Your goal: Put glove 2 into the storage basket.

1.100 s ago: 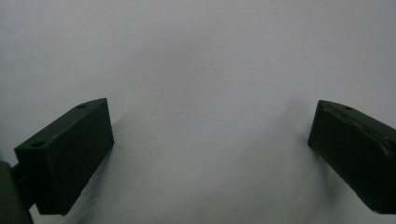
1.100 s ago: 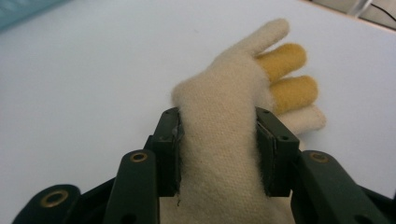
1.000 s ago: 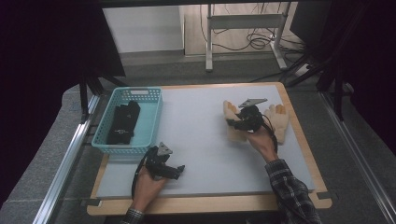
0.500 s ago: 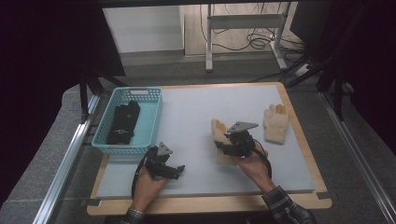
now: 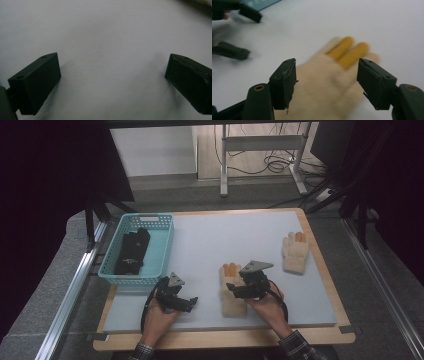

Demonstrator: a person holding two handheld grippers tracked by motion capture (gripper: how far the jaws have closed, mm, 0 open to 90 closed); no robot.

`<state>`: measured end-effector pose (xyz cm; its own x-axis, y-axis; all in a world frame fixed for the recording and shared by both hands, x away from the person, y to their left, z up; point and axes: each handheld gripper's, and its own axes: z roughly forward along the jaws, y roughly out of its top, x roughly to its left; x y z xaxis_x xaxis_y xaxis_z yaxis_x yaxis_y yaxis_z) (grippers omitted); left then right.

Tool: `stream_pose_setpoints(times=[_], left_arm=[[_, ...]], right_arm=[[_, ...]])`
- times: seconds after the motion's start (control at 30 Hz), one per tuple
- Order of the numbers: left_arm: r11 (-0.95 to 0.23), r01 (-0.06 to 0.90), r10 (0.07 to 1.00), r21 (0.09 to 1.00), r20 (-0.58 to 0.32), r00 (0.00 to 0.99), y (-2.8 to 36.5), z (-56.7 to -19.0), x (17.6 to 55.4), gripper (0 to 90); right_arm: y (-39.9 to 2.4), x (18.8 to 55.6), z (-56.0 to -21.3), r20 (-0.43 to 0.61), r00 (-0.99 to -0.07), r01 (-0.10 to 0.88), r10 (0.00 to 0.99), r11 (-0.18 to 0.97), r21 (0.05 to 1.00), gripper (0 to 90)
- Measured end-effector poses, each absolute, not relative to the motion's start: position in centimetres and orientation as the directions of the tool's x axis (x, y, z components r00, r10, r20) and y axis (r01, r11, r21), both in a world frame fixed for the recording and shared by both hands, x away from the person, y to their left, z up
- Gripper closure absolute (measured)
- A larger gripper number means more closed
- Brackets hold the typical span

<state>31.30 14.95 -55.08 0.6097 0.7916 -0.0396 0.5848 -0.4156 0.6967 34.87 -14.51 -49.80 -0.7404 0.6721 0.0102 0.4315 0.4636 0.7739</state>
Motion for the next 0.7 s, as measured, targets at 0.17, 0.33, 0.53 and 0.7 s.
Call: stream_pose_setpoints(times=[0.17,0.33,0.53,0.7], left_arm=[[-0.419,0.584,0.790,0.695,-0.038,0.612,15.0,-55.1,31.3,0.5],[-0.419,0.584,0.790,0.695,-0.038,0.612,15.0,-55.1,31.3,0.5],[-0.419,0.584,0.790,0.695,-0.038,0.612,15.0,-55.1,31.3,0.5],[-0.419,0.585,0.790,0.695,-0.038,0.612,15.0,-55.1,31.3,0.5]], right_arm=[[-17.2,36.9,-49.8,0.026,-0.704,0.471,0.710,0.439,0.765,40.4],[-19.5,38.2,-50.3,0.039,-0.683,0.499,0.730,0.426,0.755,48.0],[-22.0,39.1,-49.7,0.040,-0.640,0.520,0.768,0.394,0.758,53.1],[-25.1,40.2,-48.8,0.024,-0.578,0.546,0.816,0.365,0.754,61.3]])
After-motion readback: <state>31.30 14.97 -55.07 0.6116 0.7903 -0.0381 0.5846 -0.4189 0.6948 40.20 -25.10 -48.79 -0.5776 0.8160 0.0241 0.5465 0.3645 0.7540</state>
